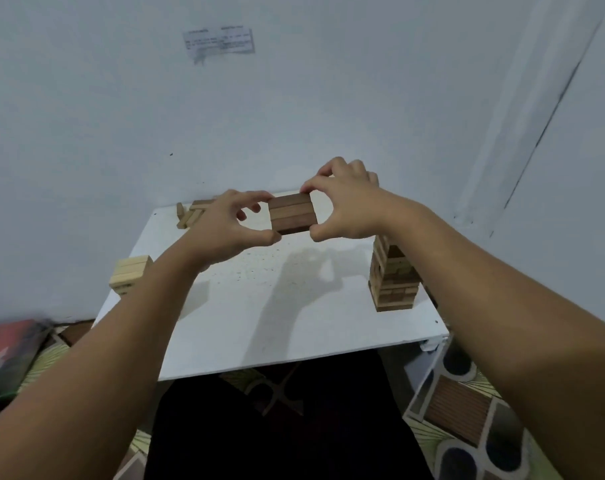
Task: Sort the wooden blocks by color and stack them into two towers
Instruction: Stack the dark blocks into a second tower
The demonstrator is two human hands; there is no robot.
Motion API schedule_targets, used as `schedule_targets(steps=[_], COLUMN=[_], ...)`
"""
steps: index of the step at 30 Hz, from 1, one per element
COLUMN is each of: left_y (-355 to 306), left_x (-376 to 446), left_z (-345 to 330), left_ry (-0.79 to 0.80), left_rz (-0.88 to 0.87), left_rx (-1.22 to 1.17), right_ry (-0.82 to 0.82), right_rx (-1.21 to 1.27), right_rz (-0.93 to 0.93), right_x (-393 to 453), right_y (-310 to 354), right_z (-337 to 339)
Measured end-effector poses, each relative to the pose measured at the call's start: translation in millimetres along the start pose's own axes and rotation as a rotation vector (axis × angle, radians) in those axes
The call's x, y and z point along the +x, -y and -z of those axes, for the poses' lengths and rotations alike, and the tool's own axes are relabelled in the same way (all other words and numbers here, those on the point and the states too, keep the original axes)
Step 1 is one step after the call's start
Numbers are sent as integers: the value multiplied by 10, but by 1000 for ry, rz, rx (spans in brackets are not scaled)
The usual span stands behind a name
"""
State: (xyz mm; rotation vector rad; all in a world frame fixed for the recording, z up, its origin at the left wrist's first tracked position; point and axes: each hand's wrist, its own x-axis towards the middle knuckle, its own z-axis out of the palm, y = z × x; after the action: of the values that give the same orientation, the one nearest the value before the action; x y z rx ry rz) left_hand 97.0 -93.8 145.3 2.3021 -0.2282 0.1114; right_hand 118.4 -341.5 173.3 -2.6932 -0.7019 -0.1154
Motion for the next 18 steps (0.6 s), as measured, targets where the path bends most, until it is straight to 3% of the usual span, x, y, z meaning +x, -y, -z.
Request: schedule_targets(steps=[9, 18], left_y=[-561, -850], left_x=[271, 424], left_z=[-681, -1058], left_ry=[116, 203], left_rz=[-88, -95], left_rx=[-52, -38], right_ry=[8, -3], right_rx=[211, 352], right_rz=[-212, -272], right_x=[-553, -845], right_y=[-727, -1172], right_z=[189, 248])
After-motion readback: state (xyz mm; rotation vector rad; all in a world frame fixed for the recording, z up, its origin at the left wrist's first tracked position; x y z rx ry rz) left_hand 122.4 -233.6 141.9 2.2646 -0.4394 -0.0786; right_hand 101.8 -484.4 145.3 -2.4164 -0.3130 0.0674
